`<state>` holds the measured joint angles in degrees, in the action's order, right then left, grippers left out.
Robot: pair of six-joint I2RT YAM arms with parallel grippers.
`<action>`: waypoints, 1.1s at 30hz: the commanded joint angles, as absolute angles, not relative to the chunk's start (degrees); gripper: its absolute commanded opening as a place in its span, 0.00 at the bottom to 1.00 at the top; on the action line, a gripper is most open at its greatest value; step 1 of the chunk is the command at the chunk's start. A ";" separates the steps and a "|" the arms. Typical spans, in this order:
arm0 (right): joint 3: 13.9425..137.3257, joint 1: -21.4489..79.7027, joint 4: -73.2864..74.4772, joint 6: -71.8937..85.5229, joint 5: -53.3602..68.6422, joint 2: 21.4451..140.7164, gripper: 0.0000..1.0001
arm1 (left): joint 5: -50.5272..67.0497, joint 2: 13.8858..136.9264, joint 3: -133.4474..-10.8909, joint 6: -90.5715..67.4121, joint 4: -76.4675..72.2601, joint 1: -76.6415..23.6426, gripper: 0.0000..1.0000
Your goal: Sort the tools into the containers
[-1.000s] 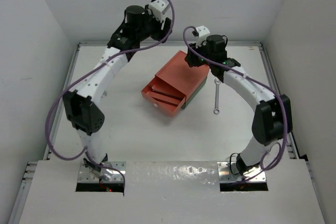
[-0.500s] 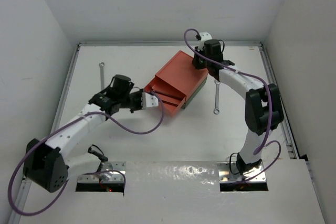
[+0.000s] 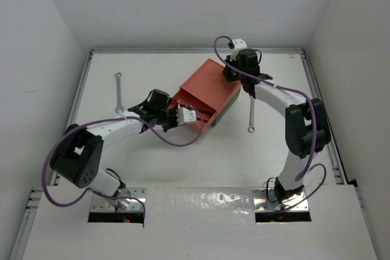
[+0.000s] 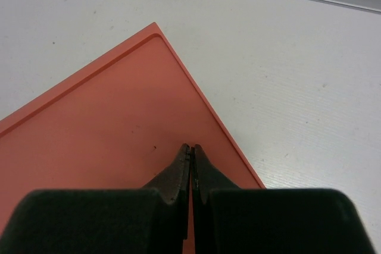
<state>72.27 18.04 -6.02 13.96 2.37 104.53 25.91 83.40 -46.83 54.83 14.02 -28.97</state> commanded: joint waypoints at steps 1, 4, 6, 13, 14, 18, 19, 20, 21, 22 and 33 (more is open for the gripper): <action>70.31 18.28 -2.81 13.98 4.22 104.41 0.00 | 26.19 85.42 -49.57 50.10 2.57 -30.41 0.12; 70.66 18.19 -2.64 13.19 6.23 104.68 0.00 | 25.75 86.83 -51.40 46.24 -3.05 -31.29 0.23; 70.75 18.28 -2.46 13.18 6.59 104.94 0.00 | 25.58 88.75 -54.38 41.78 -4.48 -31.38 0.35; 69.79 18.19 -2.90 13.10 7.12 104.77 0.00 | 18.90 95.36 -61.43 32.53 -9.49 -31.29 0.64; 69.61 18.19 -2.99 13.01 7.21 104.68 0.00 | 18.90 95.54 -61.78 32.00 -9.14 -31.38 0.71; 68.38 18.19 -3.69 12.57 7.91 104.06 0.00 | 19.24 95.36 -60.56 31.11 -6.69 -31.38 0.76; 68.29 18.19 -3.87 12.48 8.08 103.98 0.00 | 19.60 95.19 -59.95 31.29 -4.85 -31.38 0.73; 68.38 18.19 -3.87 12.48 8.26 103.97 0.00 | 20.21 94.92 -59.16 31.12 -4.23 -31.38 0.62; 68.47 18.19 -3.87 12.48 8.35 103.89 0.00 | 20.65 94.40 -57.32 30.33 -2.91 -31.38 0.59; 68.55 18.28 -4.04 12.39 8.35 103.80 0.00 | 21.00 94.22 -56.52 29.63 -2.38 -31.46 0.55; 82.43 18.11 6.40 8.53 3.25 103.01 0.30 | 9.15 99.58 -55.99 9.68 -4.82 -32.61 0.64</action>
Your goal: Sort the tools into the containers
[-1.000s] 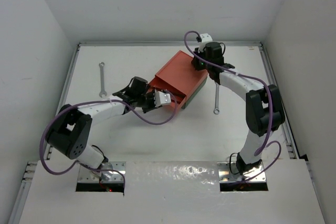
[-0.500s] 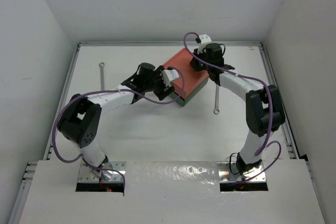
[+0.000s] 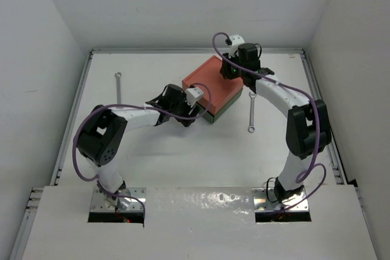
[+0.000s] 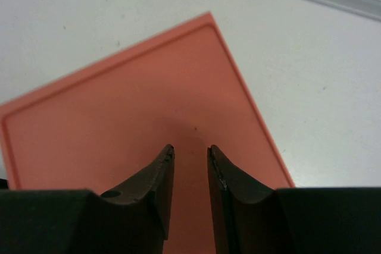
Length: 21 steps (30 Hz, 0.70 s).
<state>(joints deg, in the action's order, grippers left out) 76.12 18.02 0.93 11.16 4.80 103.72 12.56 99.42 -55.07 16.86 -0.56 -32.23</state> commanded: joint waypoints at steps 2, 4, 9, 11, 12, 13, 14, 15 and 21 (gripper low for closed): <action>84.10 17.76 7.03 8.17 3.08 102.75 0.31 | 8.18 100.19 -56.42 7.83 -5.88 -32.61 0.63; 84.90 17.14 7.64 9.05 3.08 102.48 0.38 | 7.82 100.72 -56.16 7.12 -7.64 -32.61 0.62; 87.36 15.21 9.49 10.72 2.03 103.88 0.59 | 7.65 102.30 -55.81 5.27 -12.03 -32.61 0.62; 87.98 14.15 9.41 10.90 2.19 105.64 0.64 | 7.65 103.00 -55.90 5.45 -13.70 -32.61 0.61; 88.15 13.45 8.97 10.99 2.72 106.34 0.68 | 7.82 103.18 -55.99 5.62 -14.15 -32.61 0.61; 88.85 13.19 8.79 11.42 4.73 107.91 0.69 | 8.08 103.36 -56.07 5.97 -14.59 -32.61 0.61; 89.29 12.84 8.70 11.77 5.53 108.71 0.70 | 8.09 103.79 -55.99 6.24 -15.46 -32.69 0.60; 89.64 12.40 8.35 12.04 6.41 109.42 0.70 | 8.00 103.89 -55.90 6.50 -15.90 -32.70 0.60; 90.00 12.30 5.62 11.60 10.37 113.20 0.70 | 6.25 104.41 -55.37 7.21 -19.86 -32.70 0.58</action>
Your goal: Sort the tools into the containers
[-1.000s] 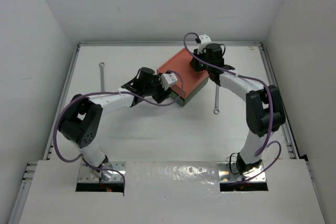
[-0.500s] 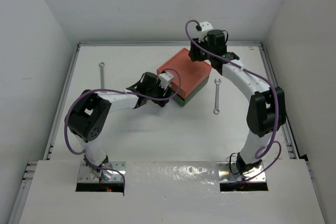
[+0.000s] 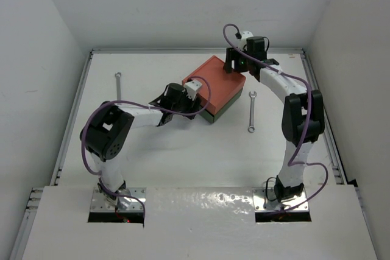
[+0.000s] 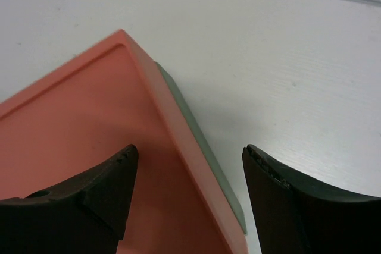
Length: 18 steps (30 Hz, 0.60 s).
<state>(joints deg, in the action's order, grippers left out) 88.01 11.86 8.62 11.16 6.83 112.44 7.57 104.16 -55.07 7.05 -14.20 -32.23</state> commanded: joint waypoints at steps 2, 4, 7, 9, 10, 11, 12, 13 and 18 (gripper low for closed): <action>90.61 12.30 5.80 11.51 10.81 114.17 0.70 | 5.71 104.76 -55.20 7.91 -21.17 -32.70 0.58; 90.27 12.30 5.63 11.69 11.51 114.96 0.69 | 6.15 105.29 -54.85 8.00 -22.49 -32.70 0.58; 89.48 12.31 5.01 12.13 12.92 115.40 0.68 | 6.41 105.82 -54.84 7.47 -22.76 -32.70 0.54; 89.21 12.30 4.75 12.22 13.45 115.31 0.67 | 7.03 105.91 -54.93 7.47 -22.59 -32.70 0.51; 88.77 12.30 4.57 12.22 13.62 115.23 0.67 | 7.29 106.00 -54.84 7.64 -22.33 -32.70 0.50; 88.68 12.39 4.31 12.30 13.80 115.14 0.66 | 7.99 106.08 -54.76 7.82 -22.15 -32.61 0.49; 88.42 12.39 4.13 12.39 14.06 115.05 0.66 | 8.35 106.08 -54.49 8.00 -21.89 -32.69 0.48; 88.33 12.31 4.13 12.39 14.32 115.05 0.66 | 8.78 106.17 -54.32 7.91 -21.19 -32.70 0.48; 87.81 12.39 3.78 12.74 15.03 115.14 0.62 | 10.02 106.17 -53.61 7.21 -22.14 -33.22 0.50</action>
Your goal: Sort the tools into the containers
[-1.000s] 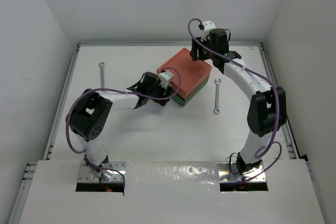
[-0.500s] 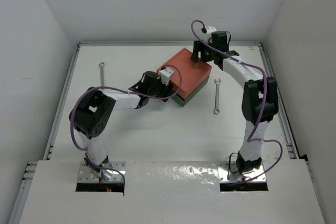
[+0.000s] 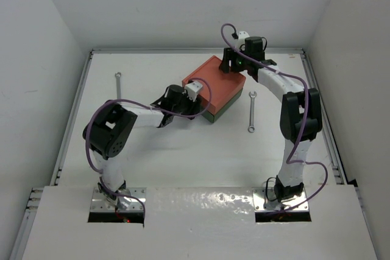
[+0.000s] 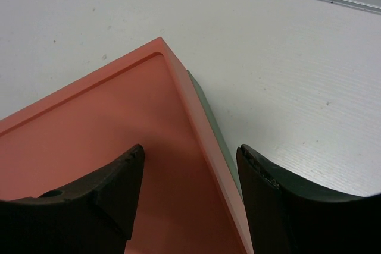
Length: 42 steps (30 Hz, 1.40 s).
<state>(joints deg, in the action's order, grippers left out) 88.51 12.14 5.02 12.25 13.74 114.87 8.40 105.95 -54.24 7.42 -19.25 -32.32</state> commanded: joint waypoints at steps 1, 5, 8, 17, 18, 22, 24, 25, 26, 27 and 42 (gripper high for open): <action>87.63 12.31 3.69 12.83 15.20 115.14 0.62 | 10.28 106.26 -53.70 7.38 -22.50 -33.40 0.50; 86.93 12.30 3.25 12.92 15.82 114.87 0.61 | 9.50 106.52 -54.05 7.30 -22.76 -33.66 0.50; 86.40 12.30 3.08 12.75 15.82 114.52 0.60 | 8.88 106.96 -54.58 7.21 -23.38 -33.66 0.49; 86.04 12.39 3.08 12.22 16.35 114.35 0.58 | 8.09 108.11 -55.46 7.21 -23.03 -33.66 0.46; 86.04 12.31 3.08 12.22 16.52 114.43 0.58 | 7.74 108.11 -55.46 7.21 -23.20 -33.66 0.45; 85.87 12.30 3.16 12.22 16.96 114.43 0.55 | 7.38 108.02 -55.55 7.56 -24.17 -33.66 0.42; 85.96 12.30 3.34 12.04 16.96 114.43 0.55 | 7.38 108.02 -55.72 7.65 -24.17 -33.66 0.45; 85.87 12.30 3.43 11.95 16.88 114.52 0.55 | 7.56 108.02 -55.72 7.73 -24.26 -33.66 0.47; 85.96 12.30 3.51 11.87 16.88 114.52 0.55 | 8.25 108.02 -55.81 7.73 -24.17 -33.66 0.47; 85.96 12.30 3.52 11.69 16.88 114.52 0.55 | 8.61 108.02 -55.98 7.73 -24.17 -33.66 0.47; 86.13 12.30 4.04 10.99 17.23 114.70 0.50 | 10.37 107.49 -57.66 8.88 -19.54 -33.66 0.00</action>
